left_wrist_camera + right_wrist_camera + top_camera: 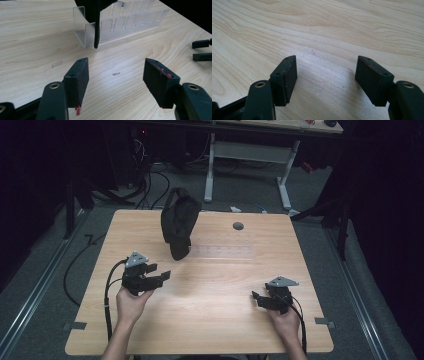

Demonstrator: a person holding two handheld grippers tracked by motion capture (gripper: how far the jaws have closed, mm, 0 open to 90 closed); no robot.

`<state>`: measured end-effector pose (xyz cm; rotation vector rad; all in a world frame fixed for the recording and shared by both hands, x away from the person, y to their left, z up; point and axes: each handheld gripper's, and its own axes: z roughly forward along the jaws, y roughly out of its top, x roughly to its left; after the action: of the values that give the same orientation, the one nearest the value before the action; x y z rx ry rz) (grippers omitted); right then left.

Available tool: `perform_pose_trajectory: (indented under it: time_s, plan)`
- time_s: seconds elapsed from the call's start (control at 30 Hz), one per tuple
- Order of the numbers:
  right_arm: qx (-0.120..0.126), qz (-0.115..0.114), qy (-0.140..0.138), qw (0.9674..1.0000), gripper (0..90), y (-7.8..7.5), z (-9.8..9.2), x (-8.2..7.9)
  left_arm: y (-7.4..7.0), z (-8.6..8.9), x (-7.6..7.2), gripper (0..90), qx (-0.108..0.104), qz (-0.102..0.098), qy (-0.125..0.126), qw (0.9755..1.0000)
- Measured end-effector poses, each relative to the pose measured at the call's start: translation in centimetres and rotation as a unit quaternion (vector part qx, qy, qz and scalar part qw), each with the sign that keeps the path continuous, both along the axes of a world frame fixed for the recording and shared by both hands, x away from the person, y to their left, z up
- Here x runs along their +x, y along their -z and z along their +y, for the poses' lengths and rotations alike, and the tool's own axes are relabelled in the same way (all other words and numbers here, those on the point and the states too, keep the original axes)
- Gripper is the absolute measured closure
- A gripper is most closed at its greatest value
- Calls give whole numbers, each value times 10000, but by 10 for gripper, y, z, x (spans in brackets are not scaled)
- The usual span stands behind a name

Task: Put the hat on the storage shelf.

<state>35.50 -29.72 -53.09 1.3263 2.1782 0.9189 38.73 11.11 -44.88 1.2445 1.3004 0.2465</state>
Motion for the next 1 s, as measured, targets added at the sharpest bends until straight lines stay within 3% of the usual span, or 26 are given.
perform_pose_trajectory:
  time_s: [0.5,1.0]
  plan:
    - [0,1,4,10000,342,0,0,0,15,3,-12,368,-6,111,-14,9999]
    - [0,1,4,10000,342,0,0,0,45,6,-22,358,87,293,-206,9993]
